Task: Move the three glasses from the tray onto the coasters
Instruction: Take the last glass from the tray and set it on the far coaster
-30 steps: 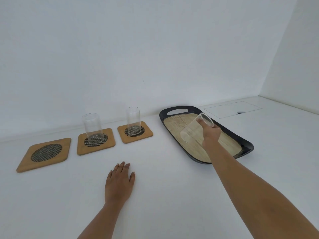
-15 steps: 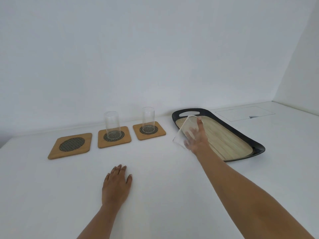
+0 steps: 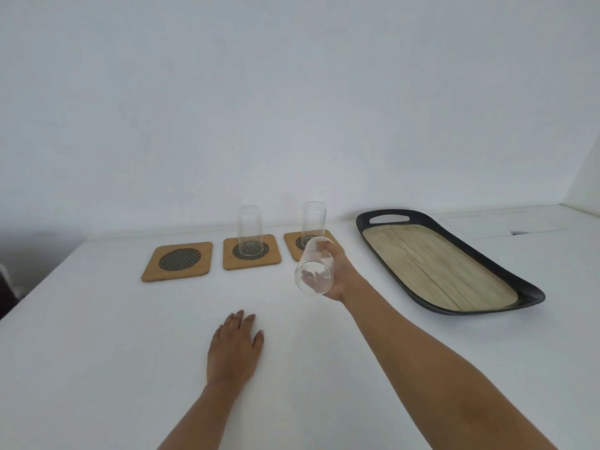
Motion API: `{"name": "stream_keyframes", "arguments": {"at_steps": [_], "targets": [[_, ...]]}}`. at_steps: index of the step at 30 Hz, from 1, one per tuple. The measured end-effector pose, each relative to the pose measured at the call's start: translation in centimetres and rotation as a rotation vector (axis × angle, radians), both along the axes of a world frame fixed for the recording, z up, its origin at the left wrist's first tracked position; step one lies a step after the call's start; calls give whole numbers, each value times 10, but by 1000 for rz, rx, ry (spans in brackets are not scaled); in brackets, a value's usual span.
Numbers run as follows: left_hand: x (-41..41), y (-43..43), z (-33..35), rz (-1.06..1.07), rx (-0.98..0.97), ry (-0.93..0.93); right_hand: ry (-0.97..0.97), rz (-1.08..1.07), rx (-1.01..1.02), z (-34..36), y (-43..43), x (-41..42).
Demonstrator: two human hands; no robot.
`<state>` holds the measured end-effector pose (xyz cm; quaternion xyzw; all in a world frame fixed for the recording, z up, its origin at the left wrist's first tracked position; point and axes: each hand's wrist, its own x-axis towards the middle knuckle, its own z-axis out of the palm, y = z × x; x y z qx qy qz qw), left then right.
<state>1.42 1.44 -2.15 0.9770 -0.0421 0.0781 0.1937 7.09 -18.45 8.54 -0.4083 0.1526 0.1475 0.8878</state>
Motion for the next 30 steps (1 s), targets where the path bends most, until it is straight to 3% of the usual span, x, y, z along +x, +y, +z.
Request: {"name": "stream_keyframes", "arguments": {"at_steps": [11,18,24,27,30], "targets": [[0,51,1,91,-3,22,23,153,88,-4,63,15],[9,103,0,215,-2,31,56,372,-128,2,105,30],[23,134,0,278,8,46,58,460,-513,13,139,54],[30,146,1,304,21,57,-32,452,-866,27,157,65],[36,155,1,327,18,65,-258,536,-1266,47,176,77]]}}
